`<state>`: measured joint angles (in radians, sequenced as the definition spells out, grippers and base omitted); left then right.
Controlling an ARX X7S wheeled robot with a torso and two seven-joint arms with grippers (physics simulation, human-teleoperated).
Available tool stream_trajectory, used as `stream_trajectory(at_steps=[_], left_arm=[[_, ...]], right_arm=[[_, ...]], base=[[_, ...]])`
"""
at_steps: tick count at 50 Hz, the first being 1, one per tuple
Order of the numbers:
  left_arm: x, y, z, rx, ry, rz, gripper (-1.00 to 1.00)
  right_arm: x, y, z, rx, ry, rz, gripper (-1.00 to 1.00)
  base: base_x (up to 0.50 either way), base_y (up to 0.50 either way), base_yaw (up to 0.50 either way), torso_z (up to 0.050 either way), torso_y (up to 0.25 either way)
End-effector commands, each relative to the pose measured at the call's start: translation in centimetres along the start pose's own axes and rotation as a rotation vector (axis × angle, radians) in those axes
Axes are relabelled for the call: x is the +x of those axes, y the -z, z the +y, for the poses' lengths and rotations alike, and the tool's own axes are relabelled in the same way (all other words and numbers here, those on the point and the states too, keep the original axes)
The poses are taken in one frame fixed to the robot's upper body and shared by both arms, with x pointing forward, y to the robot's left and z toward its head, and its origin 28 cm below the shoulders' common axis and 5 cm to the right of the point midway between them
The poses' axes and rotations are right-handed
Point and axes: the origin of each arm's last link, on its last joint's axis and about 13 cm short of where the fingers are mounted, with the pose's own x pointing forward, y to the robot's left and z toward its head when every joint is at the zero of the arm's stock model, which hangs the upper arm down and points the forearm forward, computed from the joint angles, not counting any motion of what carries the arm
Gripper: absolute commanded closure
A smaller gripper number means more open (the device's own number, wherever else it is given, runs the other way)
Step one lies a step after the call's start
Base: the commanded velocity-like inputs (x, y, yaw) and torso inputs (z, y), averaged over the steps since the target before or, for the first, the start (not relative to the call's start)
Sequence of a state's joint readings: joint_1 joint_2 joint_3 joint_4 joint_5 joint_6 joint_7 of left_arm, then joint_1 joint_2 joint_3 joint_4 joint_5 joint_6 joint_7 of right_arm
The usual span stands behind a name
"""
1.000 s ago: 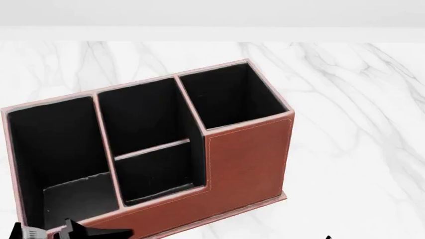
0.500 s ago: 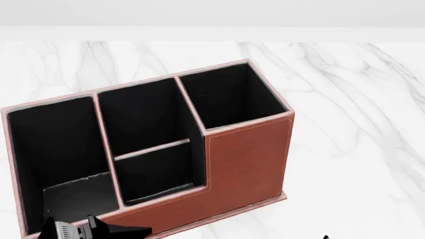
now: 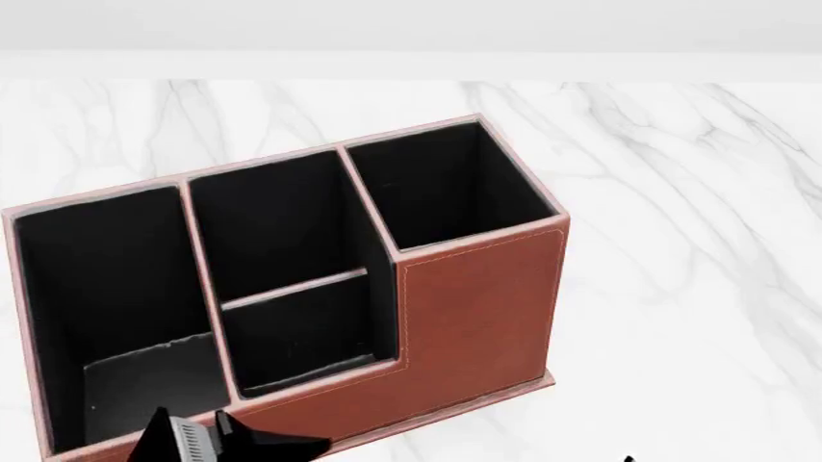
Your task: Pick up the book and place it in the back compartment of the caddy.
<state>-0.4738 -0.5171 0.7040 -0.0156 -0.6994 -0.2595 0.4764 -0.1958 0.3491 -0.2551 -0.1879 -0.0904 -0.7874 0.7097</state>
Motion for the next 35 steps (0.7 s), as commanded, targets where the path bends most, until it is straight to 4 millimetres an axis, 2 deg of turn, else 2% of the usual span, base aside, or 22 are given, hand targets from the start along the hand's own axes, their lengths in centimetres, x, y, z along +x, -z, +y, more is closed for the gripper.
stream_trajectory(at_steps=[1,35], left_arm=[[1.2,0.4,0.3,-0.002,0.002,0.019,-1.0],[3.8,1.1,-0.6,0.062,0.031,0.079,-1.0]], right_arm=[[0.0,0.0,0.0,0.0,-0.003,-0.001,-1.0],[0.0,0.1,0.1,0.0,-0.009,0.002,-1.0]], base=[[0.0,0.0,0.0,0.0,0.0],[0.0,0.0,0.0,0.0,0.0]])
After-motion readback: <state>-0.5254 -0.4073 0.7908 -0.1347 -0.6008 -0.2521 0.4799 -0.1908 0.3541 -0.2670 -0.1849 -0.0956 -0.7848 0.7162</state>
